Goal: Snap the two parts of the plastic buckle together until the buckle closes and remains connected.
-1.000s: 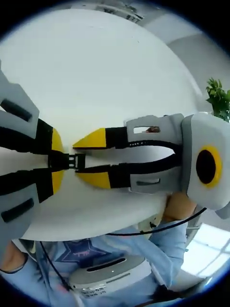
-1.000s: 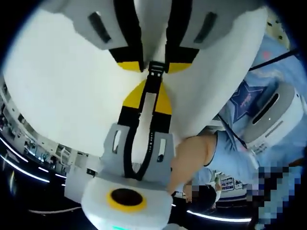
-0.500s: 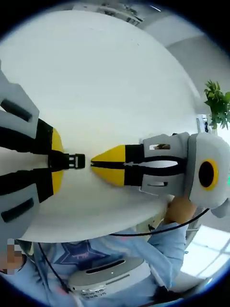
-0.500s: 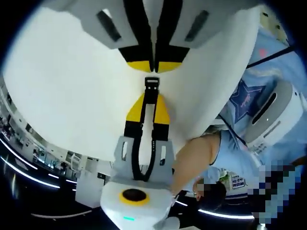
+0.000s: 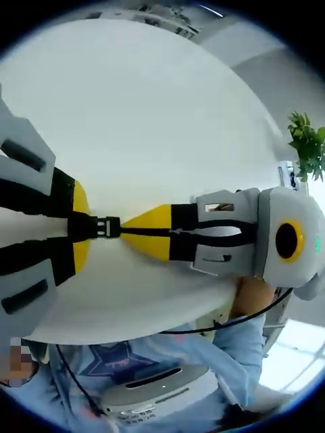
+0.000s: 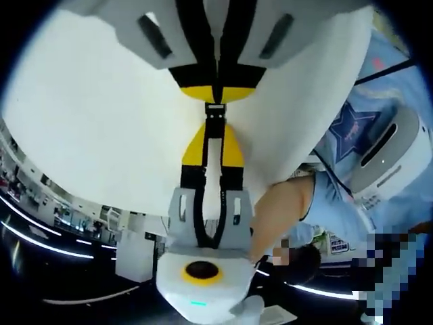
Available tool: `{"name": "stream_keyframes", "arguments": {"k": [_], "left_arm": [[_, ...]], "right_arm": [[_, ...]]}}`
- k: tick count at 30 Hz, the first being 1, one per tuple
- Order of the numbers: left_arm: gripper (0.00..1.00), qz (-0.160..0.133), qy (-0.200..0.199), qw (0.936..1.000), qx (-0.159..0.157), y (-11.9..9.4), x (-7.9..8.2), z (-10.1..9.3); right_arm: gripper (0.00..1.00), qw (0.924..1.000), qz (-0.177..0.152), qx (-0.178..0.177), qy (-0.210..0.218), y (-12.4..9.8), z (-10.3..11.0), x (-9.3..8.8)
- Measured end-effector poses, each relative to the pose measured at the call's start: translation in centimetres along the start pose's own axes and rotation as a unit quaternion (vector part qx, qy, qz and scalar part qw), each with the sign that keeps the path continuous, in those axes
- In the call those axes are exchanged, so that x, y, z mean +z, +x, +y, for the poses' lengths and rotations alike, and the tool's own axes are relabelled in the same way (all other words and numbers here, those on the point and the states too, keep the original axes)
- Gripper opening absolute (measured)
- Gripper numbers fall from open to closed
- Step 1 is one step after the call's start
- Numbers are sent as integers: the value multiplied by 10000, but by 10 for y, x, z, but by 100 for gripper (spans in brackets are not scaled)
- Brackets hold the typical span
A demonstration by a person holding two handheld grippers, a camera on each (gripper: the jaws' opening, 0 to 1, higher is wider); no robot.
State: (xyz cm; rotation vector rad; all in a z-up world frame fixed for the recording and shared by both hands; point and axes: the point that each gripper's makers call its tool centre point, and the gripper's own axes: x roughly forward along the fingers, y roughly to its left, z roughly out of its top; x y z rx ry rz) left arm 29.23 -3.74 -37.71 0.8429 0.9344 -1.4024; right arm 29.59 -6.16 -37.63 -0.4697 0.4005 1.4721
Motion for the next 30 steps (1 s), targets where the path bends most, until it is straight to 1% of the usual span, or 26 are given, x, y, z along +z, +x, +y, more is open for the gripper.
{"name": "stream_keyframes", "arguments": {"k": [10, 14, 17, 19, 22, 30], "left_arm": [[10, 80, -90, 9999, 48, 1, 0, 0], [9, 92, -97, 9999, 56, 1, 0, 0], [9, 116, -83, 9999, 77, 1, 0, 0], [9, 121, -73, 9999, 72, 2, 1, 0], [9, 128, -39, 9999, 69, 2, 1, 0], [9, -56, -57, 10000, 18, 2, 0, -1]], "right_arm": [[0, 9998, -47, -13, 187, -2, 2, 1], [0, 9999, -19, -1, 155, -2, 2, 1], [0, 9998, -47, 96, 149, 1, 6, 3], [0, 9999, 28, 91, 75, 2, 6, 4], [0, 9999, 13, 99, 79, 1, 5, 3], [0, 10000, 59, 61, 12, -1, 6, 2]]}}
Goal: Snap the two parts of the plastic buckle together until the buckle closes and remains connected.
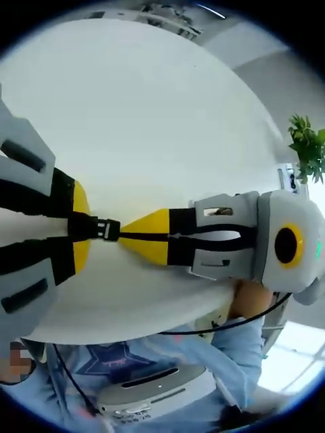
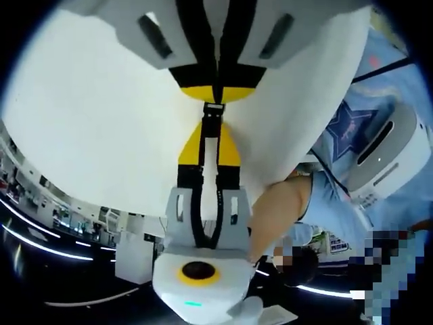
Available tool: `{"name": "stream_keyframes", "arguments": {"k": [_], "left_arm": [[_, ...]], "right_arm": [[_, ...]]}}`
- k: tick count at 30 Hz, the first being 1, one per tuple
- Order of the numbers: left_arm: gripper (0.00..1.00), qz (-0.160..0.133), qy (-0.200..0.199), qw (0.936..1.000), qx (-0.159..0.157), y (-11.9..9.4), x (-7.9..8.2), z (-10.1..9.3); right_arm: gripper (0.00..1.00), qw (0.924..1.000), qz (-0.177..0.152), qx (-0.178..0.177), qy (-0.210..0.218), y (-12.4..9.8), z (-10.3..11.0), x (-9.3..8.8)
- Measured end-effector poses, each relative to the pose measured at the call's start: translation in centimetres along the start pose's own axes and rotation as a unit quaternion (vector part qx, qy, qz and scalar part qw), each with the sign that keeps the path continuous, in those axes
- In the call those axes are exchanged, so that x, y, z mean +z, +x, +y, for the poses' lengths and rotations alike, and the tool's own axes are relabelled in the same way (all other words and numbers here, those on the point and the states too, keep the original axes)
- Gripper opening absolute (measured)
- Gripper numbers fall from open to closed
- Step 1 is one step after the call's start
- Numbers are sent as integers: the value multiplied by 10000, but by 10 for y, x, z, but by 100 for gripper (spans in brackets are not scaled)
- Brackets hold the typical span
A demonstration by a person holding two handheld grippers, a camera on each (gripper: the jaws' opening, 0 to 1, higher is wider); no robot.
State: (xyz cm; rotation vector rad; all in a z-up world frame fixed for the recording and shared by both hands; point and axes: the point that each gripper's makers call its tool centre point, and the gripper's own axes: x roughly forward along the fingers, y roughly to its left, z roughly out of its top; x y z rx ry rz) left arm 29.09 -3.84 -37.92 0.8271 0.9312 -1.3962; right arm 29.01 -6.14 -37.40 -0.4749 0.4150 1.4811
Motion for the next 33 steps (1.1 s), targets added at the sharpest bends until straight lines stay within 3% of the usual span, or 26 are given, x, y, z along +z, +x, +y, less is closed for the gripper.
{"name": "stream_keyframes", "arguments": {"k": [12, 23, 33], "left_arm": [[10, -107, 14, 9999, -40, 1, 1, -2], [10, 38, 52, 10000, -24, 1, 2, -3], [9, 155, 46, 9999, -24, 1, 2, -2]], "right_arm": [[0, 9998, -32, -156, 90, -2, -8, -2], [0, 9995, 29, -325, 52, -5, -7, -1], [0, 9997, -69, -186, 175, -6, -4, 0]]}}
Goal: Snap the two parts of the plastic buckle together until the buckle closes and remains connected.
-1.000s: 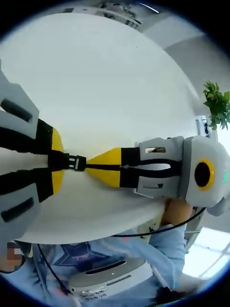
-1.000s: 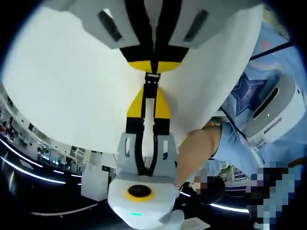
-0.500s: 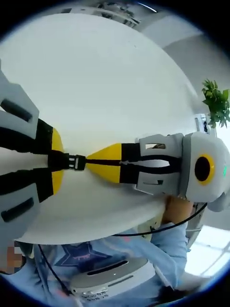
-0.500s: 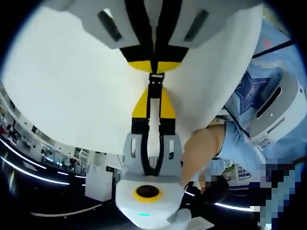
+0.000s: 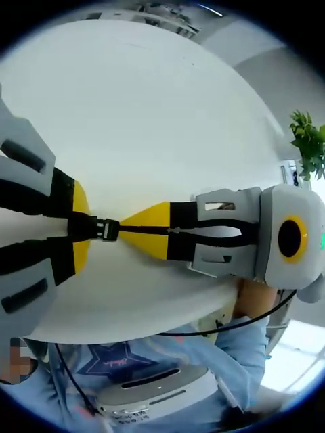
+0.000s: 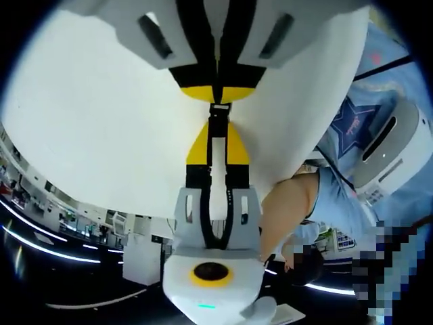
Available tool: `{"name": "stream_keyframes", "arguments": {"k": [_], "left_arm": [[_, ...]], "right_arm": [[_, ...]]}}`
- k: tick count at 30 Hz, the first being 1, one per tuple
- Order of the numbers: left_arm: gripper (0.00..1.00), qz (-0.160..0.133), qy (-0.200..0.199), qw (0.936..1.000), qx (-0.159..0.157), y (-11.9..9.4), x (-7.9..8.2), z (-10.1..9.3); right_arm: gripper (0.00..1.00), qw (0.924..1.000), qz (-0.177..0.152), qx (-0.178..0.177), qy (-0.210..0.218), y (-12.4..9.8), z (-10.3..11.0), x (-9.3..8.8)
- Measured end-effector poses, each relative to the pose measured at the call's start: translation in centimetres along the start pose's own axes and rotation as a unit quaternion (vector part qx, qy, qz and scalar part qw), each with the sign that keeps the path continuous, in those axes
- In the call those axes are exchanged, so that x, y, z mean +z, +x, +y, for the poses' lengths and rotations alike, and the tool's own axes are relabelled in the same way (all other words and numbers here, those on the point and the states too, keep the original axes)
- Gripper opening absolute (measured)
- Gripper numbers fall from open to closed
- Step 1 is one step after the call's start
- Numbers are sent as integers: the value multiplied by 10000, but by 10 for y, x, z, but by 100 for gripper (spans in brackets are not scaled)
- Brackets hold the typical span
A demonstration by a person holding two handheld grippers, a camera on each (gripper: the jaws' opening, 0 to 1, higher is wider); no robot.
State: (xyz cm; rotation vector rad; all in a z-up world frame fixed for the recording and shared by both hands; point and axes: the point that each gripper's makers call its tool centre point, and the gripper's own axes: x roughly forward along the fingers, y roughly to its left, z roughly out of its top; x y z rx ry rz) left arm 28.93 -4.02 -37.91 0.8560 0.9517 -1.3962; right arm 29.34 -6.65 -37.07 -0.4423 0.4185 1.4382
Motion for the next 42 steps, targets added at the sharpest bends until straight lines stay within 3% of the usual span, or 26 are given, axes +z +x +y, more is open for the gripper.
{"name": "stream_keyframes", "arguments": {"k": [12, 13, 14, 15, 19, 29, 34, 42], "left_arm": [[9, 97, 56, 9999, -13, -1, 0, 2], [10, 89, 67, 9999, -30, -1, 1, 1], [10, 232, 146, 9996, 71, -5, -4, 3], [10, 10, 29, 10000, -17, -7, -2, 1], [10, 181, 85, 9998, 20, -4, -3, -7], [10, 210, 38, 9998, 3, -4, -4, -13], [11, 281, 37, 9996, 20, -3, -2, -12], [16, -110, 586, 9980, 233, -2, 5, -7]], "right_arm": [[0, 9999, 97, -34, -80, 2, 2, 1], [0, 9994, 92, -312, -106, 3, -6, 1], [0, 9995, 165, -265, -48, 4, -6, 1], [0, 9994, 189, -260, -128, 7, -6, 3], [0, 9992, 203, -302, -149, 6, -8, 2], [0, 9993, 169, -301, -105, 5, -7, 3], [0, 9984, 241, -316, -406, 5, -6, 4], [1, 9980, 223, -307, -501, 2, -8, 2]]}}
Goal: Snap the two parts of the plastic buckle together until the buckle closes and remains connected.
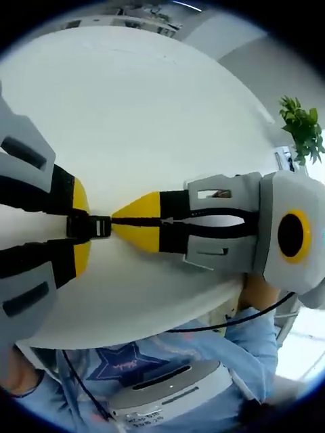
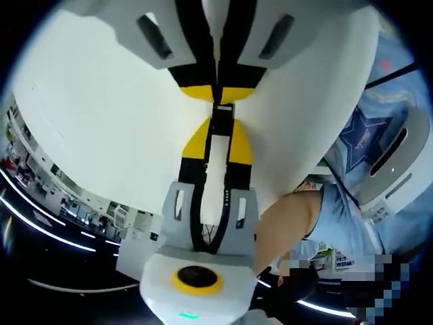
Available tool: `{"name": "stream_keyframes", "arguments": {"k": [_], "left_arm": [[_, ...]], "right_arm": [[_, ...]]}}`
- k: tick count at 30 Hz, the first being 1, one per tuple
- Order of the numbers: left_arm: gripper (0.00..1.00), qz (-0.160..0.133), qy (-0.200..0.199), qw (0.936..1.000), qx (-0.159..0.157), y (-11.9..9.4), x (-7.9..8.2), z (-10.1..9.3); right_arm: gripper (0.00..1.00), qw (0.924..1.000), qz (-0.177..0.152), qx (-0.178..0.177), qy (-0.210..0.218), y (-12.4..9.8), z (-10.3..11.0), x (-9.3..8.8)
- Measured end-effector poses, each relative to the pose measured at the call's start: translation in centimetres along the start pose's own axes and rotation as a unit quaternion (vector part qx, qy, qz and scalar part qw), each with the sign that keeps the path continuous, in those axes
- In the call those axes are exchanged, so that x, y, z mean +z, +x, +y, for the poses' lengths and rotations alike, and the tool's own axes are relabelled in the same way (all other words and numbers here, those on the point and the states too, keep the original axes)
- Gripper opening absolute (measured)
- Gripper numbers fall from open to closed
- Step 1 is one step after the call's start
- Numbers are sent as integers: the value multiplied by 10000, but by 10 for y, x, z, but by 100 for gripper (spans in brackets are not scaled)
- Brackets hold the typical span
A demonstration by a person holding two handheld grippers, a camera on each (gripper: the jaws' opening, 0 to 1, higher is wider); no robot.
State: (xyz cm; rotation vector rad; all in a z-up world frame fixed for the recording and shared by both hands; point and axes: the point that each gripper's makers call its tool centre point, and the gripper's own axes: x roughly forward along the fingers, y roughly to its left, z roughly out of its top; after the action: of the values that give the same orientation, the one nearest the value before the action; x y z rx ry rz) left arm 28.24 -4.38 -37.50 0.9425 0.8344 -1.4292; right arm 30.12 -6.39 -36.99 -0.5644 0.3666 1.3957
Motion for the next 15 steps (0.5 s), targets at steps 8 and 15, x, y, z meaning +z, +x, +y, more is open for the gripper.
{"name": "stream_keyframes", "arguments": {"k": [8, 15], "left_arm": [[21, -386, -202, 9991, -15, -4, -9, 3], [19, -1009, -421, 9939, -135, -3, -11, 2]], "right_arm": [[5, 9990, -102, 53, 427, -2, -5, -3], [14, 9983, -177, 280, 474, -4, 2, -2]]}}
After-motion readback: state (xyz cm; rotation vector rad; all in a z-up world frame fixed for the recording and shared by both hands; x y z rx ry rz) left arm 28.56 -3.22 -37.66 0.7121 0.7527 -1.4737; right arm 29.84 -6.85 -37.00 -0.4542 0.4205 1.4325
